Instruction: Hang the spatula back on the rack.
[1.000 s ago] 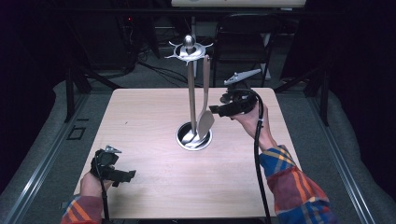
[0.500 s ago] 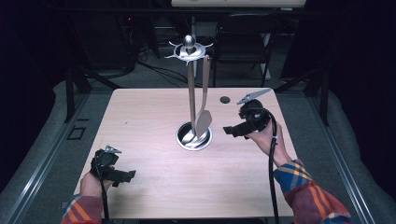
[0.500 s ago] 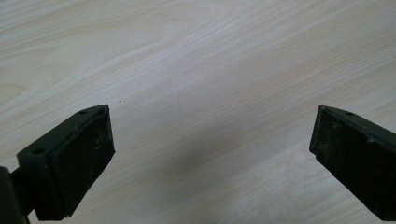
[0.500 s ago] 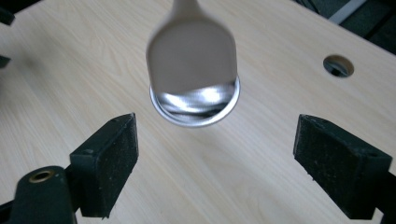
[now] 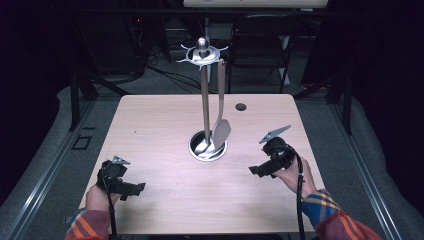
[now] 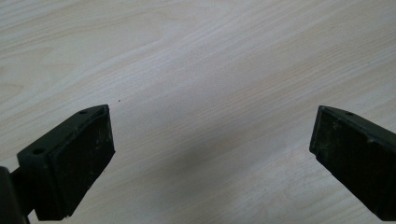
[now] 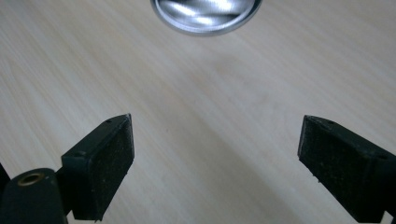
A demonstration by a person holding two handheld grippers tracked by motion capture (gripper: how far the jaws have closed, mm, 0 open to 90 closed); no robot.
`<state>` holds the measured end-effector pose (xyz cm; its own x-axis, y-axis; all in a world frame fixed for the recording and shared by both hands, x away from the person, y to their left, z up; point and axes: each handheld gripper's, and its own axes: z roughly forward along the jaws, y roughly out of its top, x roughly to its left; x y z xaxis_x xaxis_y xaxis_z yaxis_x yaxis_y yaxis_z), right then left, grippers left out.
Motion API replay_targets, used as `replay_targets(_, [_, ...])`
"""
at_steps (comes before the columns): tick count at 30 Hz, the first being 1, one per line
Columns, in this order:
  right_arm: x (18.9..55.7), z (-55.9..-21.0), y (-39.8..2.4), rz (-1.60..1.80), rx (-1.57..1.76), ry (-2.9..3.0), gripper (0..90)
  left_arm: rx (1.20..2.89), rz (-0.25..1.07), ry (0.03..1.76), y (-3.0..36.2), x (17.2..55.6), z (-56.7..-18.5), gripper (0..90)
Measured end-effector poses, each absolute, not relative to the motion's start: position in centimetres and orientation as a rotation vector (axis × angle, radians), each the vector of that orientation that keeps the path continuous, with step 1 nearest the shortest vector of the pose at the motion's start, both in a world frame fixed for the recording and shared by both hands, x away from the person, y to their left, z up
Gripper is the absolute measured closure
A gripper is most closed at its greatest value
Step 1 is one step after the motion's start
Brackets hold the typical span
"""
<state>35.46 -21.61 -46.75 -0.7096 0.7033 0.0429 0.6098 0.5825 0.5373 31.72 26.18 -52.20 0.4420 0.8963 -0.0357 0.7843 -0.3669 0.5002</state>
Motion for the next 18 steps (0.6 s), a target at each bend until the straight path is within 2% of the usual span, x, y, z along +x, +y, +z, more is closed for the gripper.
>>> replay_targets(7, [34.0,-50.2,-22.2,0.7,1.138,2.683,9.1,2.261,0.341,1.404,26.0,31.8,-52.2,0.0])
replay_targets(18, [34.2,-50.9,-22.4,0.676,1.138,2.712,11.8,2.265,0.349,1.397,25.9,31.8,-52.2,0.0])
